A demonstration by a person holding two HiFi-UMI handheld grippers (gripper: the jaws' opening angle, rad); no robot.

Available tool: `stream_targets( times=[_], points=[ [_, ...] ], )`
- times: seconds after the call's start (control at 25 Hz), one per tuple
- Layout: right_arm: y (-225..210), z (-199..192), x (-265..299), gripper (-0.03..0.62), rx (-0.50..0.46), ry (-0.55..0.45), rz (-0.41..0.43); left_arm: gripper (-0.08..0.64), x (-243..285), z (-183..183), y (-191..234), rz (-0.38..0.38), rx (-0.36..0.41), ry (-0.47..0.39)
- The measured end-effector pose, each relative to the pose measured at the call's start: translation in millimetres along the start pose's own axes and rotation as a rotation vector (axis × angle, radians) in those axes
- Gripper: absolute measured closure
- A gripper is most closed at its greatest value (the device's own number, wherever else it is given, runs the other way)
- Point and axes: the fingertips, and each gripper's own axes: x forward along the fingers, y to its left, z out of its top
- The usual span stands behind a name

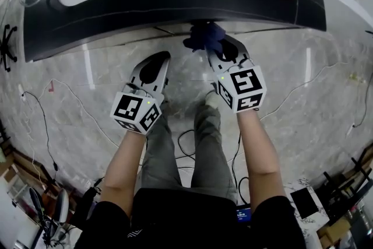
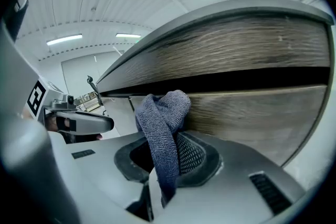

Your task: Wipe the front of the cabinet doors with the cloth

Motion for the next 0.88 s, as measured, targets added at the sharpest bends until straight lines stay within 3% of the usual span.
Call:
stream_targets(
  times=[0.52, 0.88],
  points=[
    [-99.8, -21.0, -61.2, 0.520, 0.053, -0.009, -0.104, 0.551, 66.8, -9.9, -75.0, -0.073, 0.024, 0.030],
    [-140.6, -33.2, -93.4, 0.520, 0.076, 0.000, -0.154, 0.551, 98.5, -15.8, -107.5, -0.102, 0.012, 0.032]
  ],
)
